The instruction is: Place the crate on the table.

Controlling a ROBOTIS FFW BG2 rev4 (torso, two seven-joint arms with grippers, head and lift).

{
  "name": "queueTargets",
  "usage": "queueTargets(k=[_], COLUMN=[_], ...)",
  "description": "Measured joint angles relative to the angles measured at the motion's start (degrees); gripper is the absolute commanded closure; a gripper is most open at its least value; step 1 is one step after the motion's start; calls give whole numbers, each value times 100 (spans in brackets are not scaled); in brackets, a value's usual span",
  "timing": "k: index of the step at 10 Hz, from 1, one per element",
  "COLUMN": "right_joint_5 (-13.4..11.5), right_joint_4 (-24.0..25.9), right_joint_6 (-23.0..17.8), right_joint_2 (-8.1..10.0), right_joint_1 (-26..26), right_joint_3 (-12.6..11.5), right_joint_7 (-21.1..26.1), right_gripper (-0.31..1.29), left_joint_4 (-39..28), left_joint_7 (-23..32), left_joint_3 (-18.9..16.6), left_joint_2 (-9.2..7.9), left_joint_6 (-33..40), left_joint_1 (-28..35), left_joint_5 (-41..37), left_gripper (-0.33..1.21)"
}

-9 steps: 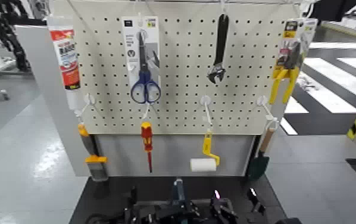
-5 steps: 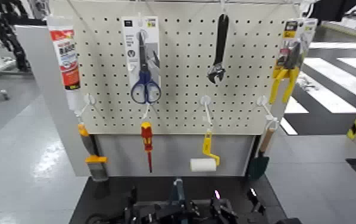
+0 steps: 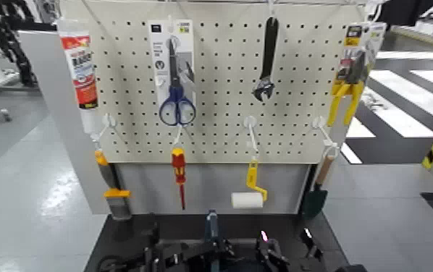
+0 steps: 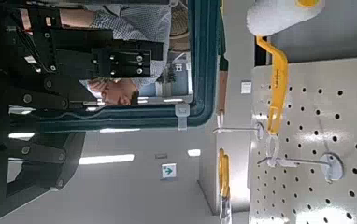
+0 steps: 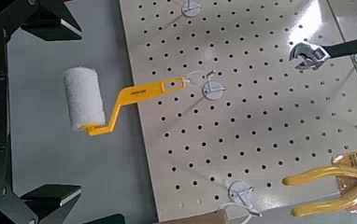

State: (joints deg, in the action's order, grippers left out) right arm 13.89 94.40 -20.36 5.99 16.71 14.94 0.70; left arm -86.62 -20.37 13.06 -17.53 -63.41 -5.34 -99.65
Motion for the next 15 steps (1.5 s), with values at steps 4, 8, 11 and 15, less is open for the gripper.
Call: queueTargets(k=[4,8,11,15], right_joint_5=[7,9,9,18], right_joint_4=[-16,-22,-27,-29], right_joint_6=[-36,-55,-56,-62], right_joint_2=[-6,-16,-19,-27], right_joint_1=[8,8,8,8], right_joint_3=[0,0,0,1], right_joint_7=[0,0,0,0], right_gripper=[14,14,14,14], left_joint_4=[240,380,422,634], left_joint_7=[53,131,139,84], left_joint_3=[31,-14,-110,0], left_joint_2=[-76,-67,-56,-14], left_joint_6=[-3,61,139,395], left_joint_1=[-195,-289,-388,-526], left_joint_5=[8,64,167,233], left_gripper=[118,118,118,118])
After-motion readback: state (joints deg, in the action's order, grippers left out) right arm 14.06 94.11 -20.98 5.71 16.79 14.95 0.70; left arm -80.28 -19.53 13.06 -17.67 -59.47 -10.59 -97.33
